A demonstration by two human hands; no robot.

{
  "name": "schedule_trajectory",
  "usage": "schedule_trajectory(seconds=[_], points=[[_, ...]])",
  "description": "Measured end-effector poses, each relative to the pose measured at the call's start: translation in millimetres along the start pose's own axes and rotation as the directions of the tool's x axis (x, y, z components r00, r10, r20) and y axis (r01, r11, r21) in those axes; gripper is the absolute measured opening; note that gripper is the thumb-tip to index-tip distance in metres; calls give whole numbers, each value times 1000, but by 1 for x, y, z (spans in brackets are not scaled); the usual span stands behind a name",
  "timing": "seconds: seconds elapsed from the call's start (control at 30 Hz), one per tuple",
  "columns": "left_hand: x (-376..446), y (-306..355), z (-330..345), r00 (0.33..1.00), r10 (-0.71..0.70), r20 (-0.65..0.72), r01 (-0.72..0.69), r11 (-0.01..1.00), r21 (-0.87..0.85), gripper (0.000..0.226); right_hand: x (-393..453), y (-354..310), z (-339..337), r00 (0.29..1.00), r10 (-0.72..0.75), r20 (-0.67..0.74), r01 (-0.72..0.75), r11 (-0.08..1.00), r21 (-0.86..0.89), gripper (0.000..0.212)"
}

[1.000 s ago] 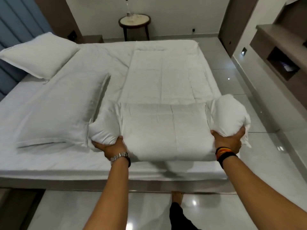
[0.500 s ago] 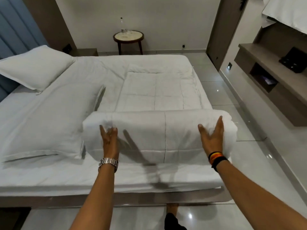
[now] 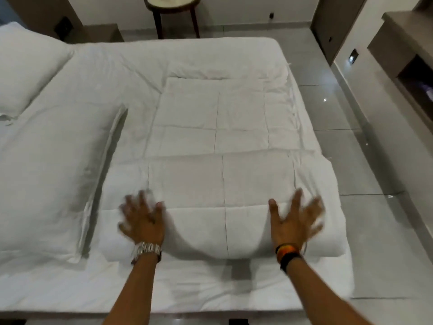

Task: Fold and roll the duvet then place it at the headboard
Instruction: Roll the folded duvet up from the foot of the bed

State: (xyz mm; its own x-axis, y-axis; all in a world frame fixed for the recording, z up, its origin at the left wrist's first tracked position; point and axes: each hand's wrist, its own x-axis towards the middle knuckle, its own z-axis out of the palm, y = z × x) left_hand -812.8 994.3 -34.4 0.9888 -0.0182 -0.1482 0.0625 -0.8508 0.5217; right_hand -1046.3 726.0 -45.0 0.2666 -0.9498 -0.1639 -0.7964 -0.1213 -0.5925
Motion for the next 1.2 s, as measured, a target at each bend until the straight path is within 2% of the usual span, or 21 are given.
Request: schedule_trajectory(seconds=[0.03, 0.07, 0.1, 0.13, 0.17, 0.2, 0.27, 0.37, 0.43, 0.47, 0.57, 0.67, 0.83, 0.97, 1.1, 1.2], points=[[-8, -13, 0, 982, -172, -82, 168, 984, -53, 86, -19, 5, 2, 986, 164, -27, -161, 982, 95, 105], [-14, -25, 1, 923, -374, -88, 360, 922, -142, 97, -31, 7, 4, 936, 353, 4, -346, 915, 210, 114], [-19, -35, 2, 825, -564, -27, 542, 804, -242, 106, -38, 6, 6, 861, 503, 69, -499, 811, 305, 124], [-22, -42, 4, 711, -699, 70, 680, 659, -322, 114, -38, 3, 9, 807, 580, 112, -577, 733, 361, 133], [-24, -45, 6, 633, -757, 161, 748, 544, -380, 121, -34, 0, 13, 792, 598, 124, -591, 700, 401, 138], [-24, -45, 8, 615, -762, 203, 756, 497, -427, 127, -27, -4, 17, 804, 583, 119, -570, 699, 432, 141], [-14, -35, 18, 645, -745, 169, 716, 514, -472, 134, -7, -12, 28, 824, 560, 91, -534, 713, 454, 142], [7, -20, 35, 649, -756, 87, 668, 512, -540, 142, 19, -22, 48, 814, 580, 16, -532, 736, 418, 138], [18, -15, 48, 659, -748, 87, 645, 502, -576, 146, 30, -25, 59, 838, 543, -51, -484, 783, 392, 136], [22, -14, 52, 681, -726, 94, 628, 513, -585, 147, 35, -24, 63, 858, 507, -84, -438, 806, 397, 135], [31, -11, 61, 804, -589, 89, 492, 573, -655, 142, 47, -12, 63, 900, 420, -117, -344, 849, 401, 126], [23, -7, 44, 857, -514, 50, 385, 572, -724, 124, 43, 2, 46, 938, 338, -75, -283, 874, 394, 114], [-45, -16, -13, 884, -467, -5, 284, 548, -787, 108, -6, 15, -13, 968, 246, -43, -191, 842, 504, 98], [-122, -33, -67, 886, -464, 23, 302, 539, -786, 105, -71, 34, -80, 984, 168, -58, -119, 862, 492, 96], [-200, -75, -114, 868, -493, 68, 382, 572, -726, 106, -148, 76, -134, 973, 229, -23, -200, 891, 408, 99], [-230, -94, -140, 877, -476, 73, 389, 611, -690, 109, -182, 97, -159, 954, 299, 6, -279, 884, 375, 101]])
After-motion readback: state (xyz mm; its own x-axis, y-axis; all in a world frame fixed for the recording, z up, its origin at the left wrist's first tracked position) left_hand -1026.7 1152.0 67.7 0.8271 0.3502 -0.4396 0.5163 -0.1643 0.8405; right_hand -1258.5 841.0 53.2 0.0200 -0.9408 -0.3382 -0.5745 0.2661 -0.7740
